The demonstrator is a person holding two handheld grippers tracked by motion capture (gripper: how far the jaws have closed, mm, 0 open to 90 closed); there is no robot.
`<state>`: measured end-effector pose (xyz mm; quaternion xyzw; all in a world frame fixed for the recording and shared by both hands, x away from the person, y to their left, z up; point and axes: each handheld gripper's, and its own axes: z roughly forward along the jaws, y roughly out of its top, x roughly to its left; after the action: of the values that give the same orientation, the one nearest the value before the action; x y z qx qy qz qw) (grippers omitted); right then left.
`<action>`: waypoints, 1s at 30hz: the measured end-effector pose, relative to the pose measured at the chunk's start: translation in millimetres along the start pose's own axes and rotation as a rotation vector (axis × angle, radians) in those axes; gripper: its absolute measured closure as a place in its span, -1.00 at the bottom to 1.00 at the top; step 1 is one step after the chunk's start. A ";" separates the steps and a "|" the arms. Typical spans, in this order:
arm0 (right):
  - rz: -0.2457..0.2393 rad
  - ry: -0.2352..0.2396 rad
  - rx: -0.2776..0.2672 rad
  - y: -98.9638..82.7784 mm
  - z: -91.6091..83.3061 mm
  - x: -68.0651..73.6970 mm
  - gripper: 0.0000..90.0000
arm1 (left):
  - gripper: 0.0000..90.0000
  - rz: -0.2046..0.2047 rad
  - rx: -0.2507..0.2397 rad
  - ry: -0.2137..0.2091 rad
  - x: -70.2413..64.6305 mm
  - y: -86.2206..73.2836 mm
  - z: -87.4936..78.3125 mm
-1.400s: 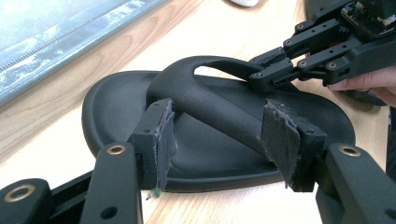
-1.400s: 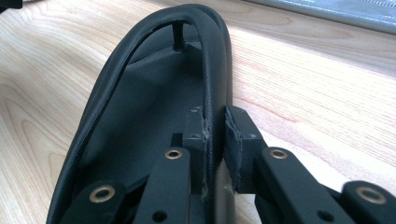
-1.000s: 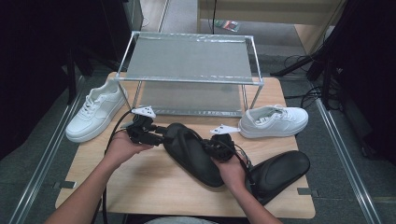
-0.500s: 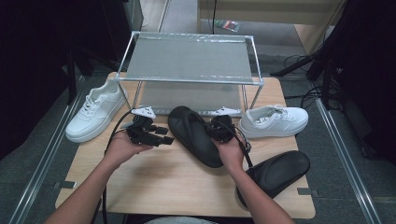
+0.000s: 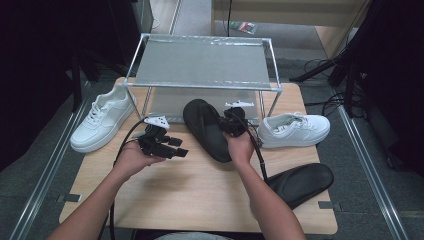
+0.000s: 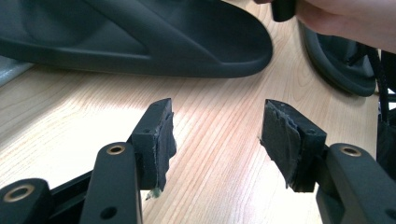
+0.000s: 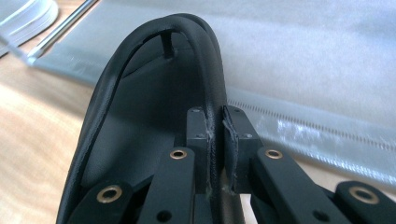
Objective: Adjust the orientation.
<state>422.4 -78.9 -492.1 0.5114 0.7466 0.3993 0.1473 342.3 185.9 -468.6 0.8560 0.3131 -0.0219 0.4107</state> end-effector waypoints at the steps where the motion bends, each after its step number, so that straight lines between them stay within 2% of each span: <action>1: 0.010 -0.012 -0.011 3.8 6.2 2.0 0.84 | -0.02 0.002 -0.001 0.000 0.0 0.0 -0.1; 4: 0.021 -0.004 -0.026 5.0 11.9 2.5 0.83 | -0.02 0.005 -0.006 0.001 0.2 0.0 -0.8; 6: 0.016 -0.021 -0.026 4.5 17.5 4.3 0.83 | -0.02 0.000 -0.008 -0.003 0.5 -0.2 -1.0; 11: 0.030 -0.012 -0.013 1.8 25.3 3.8 0.80 | -0.02 -0.003 -0.008 -0.004 1.8 -0.5 -1.0; 12: 0.027 -0.008 -0.009 1.7 25.0 4.1 0.78 | -0.02 -0.004 -0.006 -0.005 2.0 -0.5 -0.9; 13: 0.018 -0.003 -0.005 2.0 23.9 4.5 0.65 | -0.02 -0.007 -0.002 -0.006 2.4 -0.4 -0.9; 14: 0.018 -0.003 -0.005 2.0 23.9 4.5 0.65 | -0.02 -0.007 -0.002 -0.006 2.4 -0.4 -0.9; 16: -0.003 -0.004 -0.007 2.9 21.3 5.5 0.57 | -0.02 -0.007 -0.003 -0.006 2.9 -0.4 -1.1; 17: -0.030 -0.009 0.002 3.0 18.0 6.5 0.55 | -0.02 -0.009 -0.004 -0.007 3.2 -0.5 -1.7; 19: -0.034 -0.009 0.003 2.9 16.4 6.8 0.55 | -0.02 -0.013 -0.009 -0.008 3.5 -0.5 -2.4; 22: -0.045 0.006 -0.006 0.1 5.1 5.2 0.48 | -0.02 -0.015 -0.010 -0.005 4.4 -0.3 -3.1; 25: -0.041 0.028 -0.008 -2.3 -1.6 4.5 0.44 | -0.02 -0.011 -0.006 -0.004 4.7 0.5 -2.0; 26: -0.054 0.051 -0.002 -5.7 -9.3 4.5 0.41 | -0.02 -0.013 -0.012 -0.017 6.4 2.0 -1.8; 28: -0.058 0.063 0.002 -7.4 -12.7 4.7 0.38 | -0.03 -0.011 -0.012 -0.016 6.8 3.5 -1.4; 30: -0.064 0.096 0.007 -11.2 -19.0 4.4 0.33 | -0.02 0.001 -0.002 -0.009 8.0 10.0 -0.6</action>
<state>401.3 -85.2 -487.5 0.4682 0.7700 0.4159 0.1223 354.2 185.8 -463.7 0.8557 0.3109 -0.0251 0.4129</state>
